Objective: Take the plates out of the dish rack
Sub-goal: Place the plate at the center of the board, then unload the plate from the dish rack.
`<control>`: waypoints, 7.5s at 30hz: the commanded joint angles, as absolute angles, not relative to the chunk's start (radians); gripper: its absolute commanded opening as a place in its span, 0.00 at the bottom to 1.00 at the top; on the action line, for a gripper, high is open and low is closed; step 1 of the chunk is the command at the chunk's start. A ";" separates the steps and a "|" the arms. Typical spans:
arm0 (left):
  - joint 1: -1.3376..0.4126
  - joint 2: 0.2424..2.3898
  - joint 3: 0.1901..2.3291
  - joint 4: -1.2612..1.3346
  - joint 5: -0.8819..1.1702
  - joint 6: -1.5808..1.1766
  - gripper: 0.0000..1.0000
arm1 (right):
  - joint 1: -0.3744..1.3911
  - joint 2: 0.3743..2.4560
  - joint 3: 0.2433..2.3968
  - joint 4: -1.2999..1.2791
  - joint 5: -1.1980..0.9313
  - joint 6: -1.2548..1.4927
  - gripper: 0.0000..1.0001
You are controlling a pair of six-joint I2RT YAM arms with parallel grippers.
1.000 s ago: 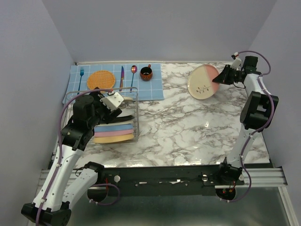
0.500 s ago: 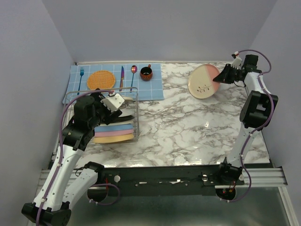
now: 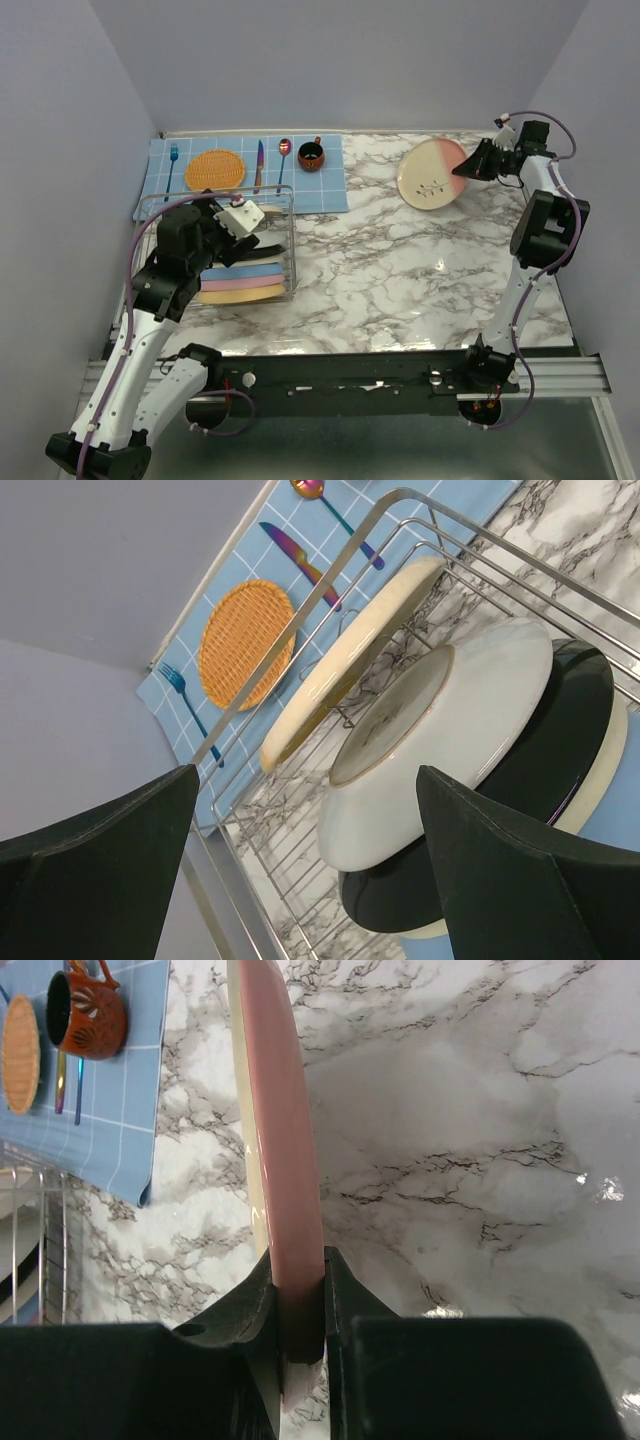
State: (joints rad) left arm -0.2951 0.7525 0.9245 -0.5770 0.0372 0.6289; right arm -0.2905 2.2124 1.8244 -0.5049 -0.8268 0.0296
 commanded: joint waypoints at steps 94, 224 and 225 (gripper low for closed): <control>-0.298 0.620 0.884 -0.683 0.080 0.647 0.99 | -0.334 2.467 2.155 -0.934 -0.746 0.064 0.55; -0.342 0.928 1.077 -0.586 0.041 1.160 0.00 | -0.264 1.844 1.634 -0.957 -0.611 -0.230 0.54; -0.345 0.928 1.103 -0.600 0.041 1.160 0.00 | -0.264 1.844 1.643 -0.963 -0.612 -0.230 0.54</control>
